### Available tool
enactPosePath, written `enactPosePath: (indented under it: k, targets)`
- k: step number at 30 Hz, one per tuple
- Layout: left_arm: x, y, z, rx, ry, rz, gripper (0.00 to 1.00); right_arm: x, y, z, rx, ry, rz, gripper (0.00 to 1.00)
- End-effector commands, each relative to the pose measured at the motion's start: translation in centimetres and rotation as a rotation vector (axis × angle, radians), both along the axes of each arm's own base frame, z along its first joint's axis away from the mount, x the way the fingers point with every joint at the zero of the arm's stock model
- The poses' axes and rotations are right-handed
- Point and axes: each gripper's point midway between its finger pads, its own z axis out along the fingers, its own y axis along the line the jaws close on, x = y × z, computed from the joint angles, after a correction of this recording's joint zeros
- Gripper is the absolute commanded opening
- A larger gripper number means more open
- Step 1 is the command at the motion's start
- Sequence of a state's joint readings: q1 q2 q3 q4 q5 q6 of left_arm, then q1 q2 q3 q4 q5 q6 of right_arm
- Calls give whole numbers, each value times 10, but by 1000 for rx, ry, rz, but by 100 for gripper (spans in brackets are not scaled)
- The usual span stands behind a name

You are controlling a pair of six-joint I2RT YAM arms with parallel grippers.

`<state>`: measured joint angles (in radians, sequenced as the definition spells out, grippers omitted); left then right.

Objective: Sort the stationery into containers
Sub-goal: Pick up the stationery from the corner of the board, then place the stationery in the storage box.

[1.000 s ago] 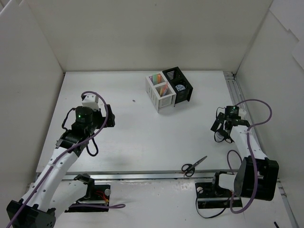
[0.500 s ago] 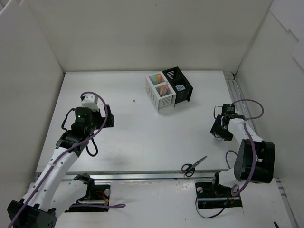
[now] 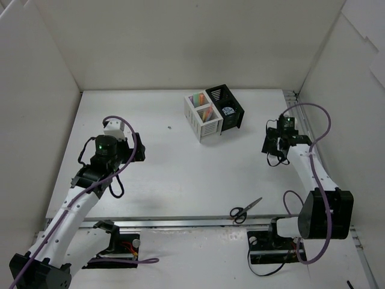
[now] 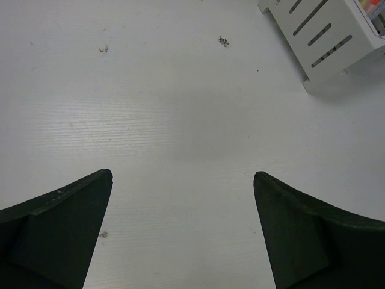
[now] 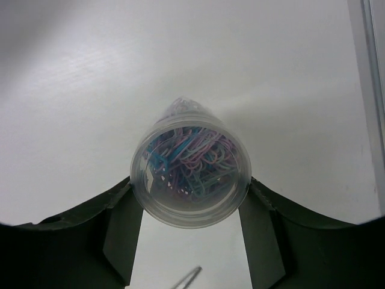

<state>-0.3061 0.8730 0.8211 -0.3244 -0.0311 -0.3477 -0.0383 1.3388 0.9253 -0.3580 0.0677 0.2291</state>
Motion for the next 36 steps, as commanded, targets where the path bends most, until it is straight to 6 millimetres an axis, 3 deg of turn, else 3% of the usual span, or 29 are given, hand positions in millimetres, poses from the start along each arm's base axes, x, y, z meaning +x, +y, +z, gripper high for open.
enactPosePath:
  k: [1, 2, 4, 5, 7, 8, 9, 10, 11, 12, 15, 17, 20, 27, 29, 30, 36]
  targets:
    - [8, -3, 22, -22, -87, -14, 100, 59, 39, 85, -12, -268, 180, 21]
    - [6, -9, 22, -36, -84, -48, 99, 77, 56, 115, -12, -347, 229, 21]
    - [4, -10, 24, -42, -86, -54, 100, 99, 73, 125, -26, -370, 284, 21]
    - [3, -10, 25, -44, -87, -57, 99, 114, 86, 150, -22, -425, 312, 21]
    - [2, -10, 25, -43, -84, -57, 99, 137, 102, 144, -24, -411, 348, 21]
    - [1, -9, 25, -43, -84, -57, 100, 149, 114, 160, -24, -448, 370, 21]
    - [0, -9, 24, -42, -78, -57, 99, 163, 120, 145, -27, -417, 381, 21]
    - [-1, -9, 24, -41, -77, -57, 99, 171, 124, 143, -32, -415, 382, 21]
    - [-1, -9, 24, -44, -76, -59, 99, 183, 132, 156, -30, -448, 392, 21]
    - [-1, -10, 24, -46, -74, -61, 99, 195, 137, 139, -31, -417, 399, 21]
    - [-1, -12, 22, -49, -63, -70, 99, 221, 149, 125, -27, -403, 407, 23]
    - [-1, -13, 23, -51, -63, -78, 100, 229, 160, 124, -19, -408, 419, 23]
    - [0, -14, 22, -41, -51, -82, 100, 230, 170, 106, -7, -377, 434, 23]
    - [-1, -11, 22, -39, -50, -77, 99, 236, 164, 85, -58, -338, 399, 27]
    - [-1, -10, 23, -37, -52, -73, 99, 236, 165, 84, -54, -337, 394, 37]
    - [-2, -10, 21, -35, -46, -73, 99, 235, 166, 85, -51, -339, 393, 49]
    - [-3, -10, 26, -41, -56, -74, 100, 220, 169, 116, -64, -387, 424, 72]
